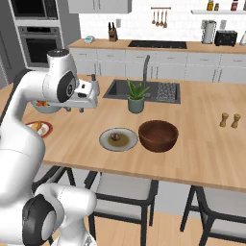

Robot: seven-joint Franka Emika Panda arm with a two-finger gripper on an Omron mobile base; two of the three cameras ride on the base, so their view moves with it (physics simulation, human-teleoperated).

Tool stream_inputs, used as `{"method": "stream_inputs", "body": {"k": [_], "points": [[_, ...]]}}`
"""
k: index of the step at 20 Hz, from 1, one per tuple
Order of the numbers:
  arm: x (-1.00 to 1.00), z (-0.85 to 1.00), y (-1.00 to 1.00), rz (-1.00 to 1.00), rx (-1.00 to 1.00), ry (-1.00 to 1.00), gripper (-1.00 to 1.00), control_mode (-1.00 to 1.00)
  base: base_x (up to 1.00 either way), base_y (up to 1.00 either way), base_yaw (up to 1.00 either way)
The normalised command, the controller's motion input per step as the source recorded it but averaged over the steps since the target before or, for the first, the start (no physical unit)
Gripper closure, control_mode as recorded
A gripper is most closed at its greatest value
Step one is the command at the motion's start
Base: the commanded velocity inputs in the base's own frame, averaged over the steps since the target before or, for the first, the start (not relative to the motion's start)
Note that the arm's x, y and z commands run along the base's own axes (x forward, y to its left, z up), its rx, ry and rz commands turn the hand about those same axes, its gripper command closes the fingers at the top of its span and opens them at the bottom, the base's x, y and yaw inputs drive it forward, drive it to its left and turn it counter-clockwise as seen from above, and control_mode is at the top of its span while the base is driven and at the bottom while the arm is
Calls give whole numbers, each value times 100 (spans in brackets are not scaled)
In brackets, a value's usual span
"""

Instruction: Pick the chicken drumstick and mushroom from their plates and place them in the bowl. Then put the bowl in the fridge.

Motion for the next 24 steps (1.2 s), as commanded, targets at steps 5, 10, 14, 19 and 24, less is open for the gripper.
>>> {"method": "stream_inputs", "body": {"k": [5,10,14,19,24], "points": [[-42,-11,0,0,0,6,-100,-100,0,0,0],[-34,-41,-9,0,0,24,-100,-100,0,0,0],[30,-55,-44,0,0,18,-100,-100,0,0,0],[78,-38,-37,0,0,15,-100,-100,0,0,0],[93,-44,-13,0,0,6,-100,-100,0,0,0]]}}
